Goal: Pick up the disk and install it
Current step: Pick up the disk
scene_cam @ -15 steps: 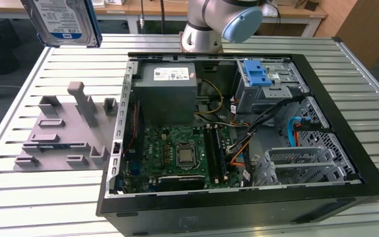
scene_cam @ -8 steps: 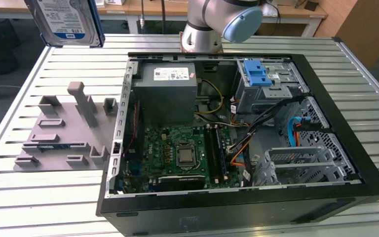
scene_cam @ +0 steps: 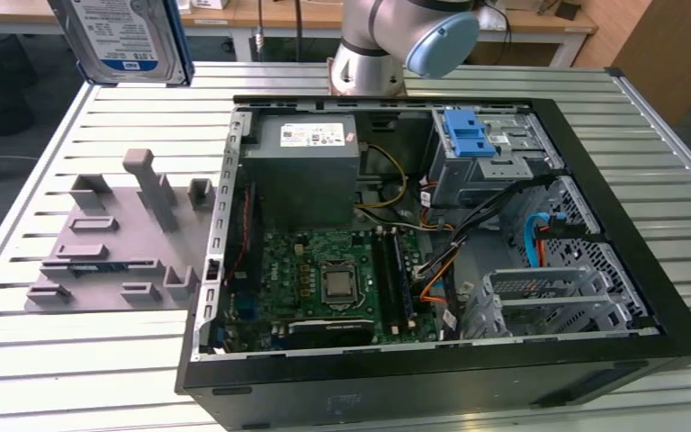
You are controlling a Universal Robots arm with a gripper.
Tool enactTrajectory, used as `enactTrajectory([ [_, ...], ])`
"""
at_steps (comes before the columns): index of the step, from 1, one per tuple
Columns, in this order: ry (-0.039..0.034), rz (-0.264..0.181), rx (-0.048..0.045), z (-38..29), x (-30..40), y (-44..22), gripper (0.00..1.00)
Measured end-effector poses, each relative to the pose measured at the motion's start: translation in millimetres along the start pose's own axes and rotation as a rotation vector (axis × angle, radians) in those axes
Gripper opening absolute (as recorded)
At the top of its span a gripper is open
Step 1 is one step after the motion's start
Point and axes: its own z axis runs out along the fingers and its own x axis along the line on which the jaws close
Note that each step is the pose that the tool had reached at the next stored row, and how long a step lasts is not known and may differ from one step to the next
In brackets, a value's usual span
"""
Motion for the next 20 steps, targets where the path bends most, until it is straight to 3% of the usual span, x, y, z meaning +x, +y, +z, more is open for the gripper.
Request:
enactTrajectory([
  [20, -0.0001, 0.000, 0.0001, -0.1, -0.2, -8.0, 0.36],
])
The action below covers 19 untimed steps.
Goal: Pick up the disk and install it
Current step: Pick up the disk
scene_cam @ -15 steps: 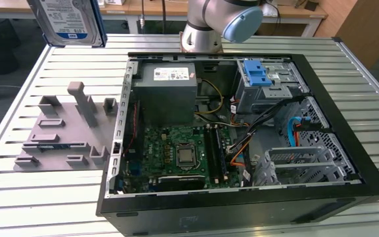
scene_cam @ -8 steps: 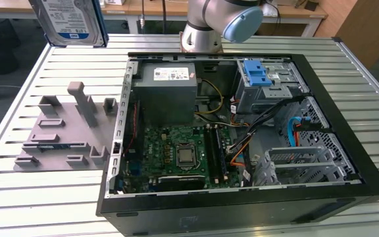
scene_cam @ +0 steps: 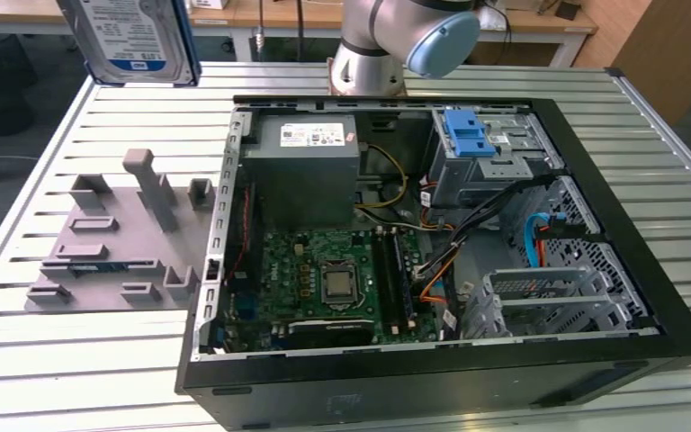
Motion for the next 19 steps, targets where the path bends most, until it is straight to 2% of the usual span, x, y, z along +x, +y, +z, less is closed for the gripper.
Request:
enactTrajectory([
  [14, 0.0001, 0.000, -0.0001, -0.1, -0.1, -4.1, 0.36],
  [19, 0.0004, 0.000, -0.0001, -0.1, 3.2, -4.5, 0.36],
])
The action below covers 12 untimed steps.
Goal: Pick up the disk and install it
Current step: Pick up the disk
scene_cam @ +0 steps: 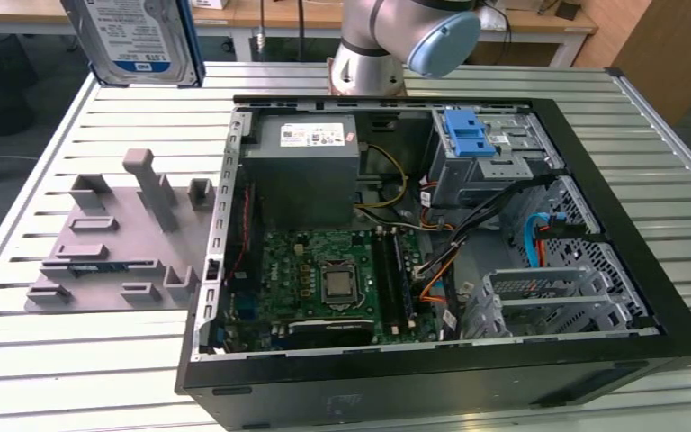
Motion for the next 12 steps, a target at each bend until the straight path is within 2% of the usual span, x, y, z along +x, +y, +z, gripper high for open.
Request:
enactTrajectory([
  [7, 0.0001, 0.000, 0.0000, -0.1, 12.5, -1.7, 0.36],
  [12, 0.0001, 0.000, -0.0004, 0.2, 14.2, -16.7, 0.36],
])
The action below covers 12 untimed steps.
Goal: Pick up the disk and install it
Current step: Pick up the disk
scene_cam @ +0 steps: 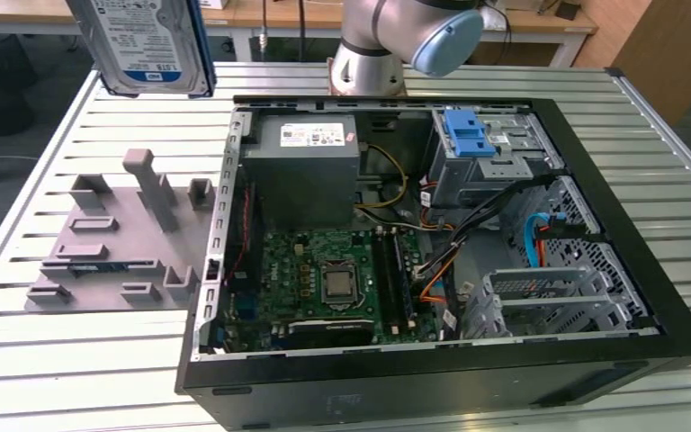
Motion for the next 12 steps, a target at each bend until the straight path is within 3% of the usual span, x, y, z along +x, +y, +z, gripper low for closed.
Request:
enactTrajectory([
  [4, 0.0000, 0.000, -0.0004, -0.1, 0.1, -11.2, 0.36],
  [12, 0.0000, 0.000, -0.0005, -0.1, 0.9, -12.9, 0.36],
])
